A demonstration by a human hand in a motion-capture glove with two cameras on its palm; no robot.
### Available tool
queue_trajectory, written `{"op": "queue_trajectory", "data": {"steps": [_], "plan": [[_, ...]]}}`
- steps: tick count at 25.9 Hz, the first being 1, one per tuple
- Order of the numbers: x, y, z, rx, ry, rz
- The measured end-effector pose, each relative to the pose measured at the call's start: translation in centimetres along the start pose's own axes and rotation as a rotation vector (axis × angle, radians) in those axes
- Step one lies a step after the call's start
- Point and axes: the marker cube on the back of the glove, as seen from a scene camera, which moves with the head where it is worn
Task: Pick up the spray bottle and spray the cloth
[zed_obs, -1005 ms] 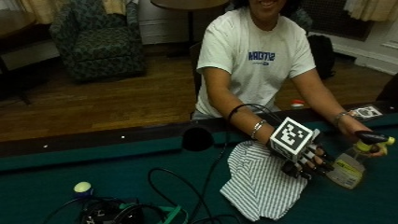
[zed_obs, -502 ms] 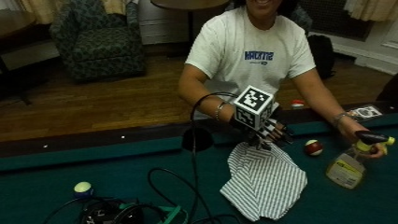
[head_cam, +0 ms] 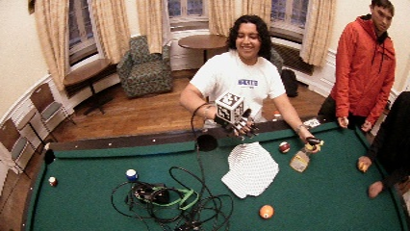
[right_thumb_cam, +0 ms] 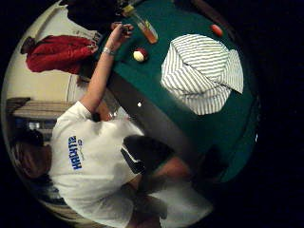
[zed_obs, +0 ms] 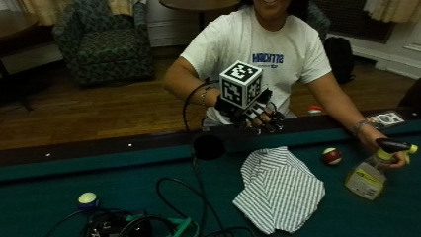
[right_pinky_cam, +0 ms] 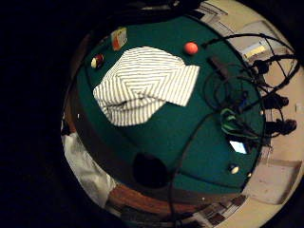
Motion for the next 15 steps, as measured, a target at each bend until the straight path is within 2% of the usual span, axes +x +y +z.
{"op": "queue_trajectory", "data": {"steps": [8,15], "plan": [[2.7,2.5,-7.1,0.044,0.076,0.031],[3.3,3.0,-10.2,0.082,0.035,0.045]]}}
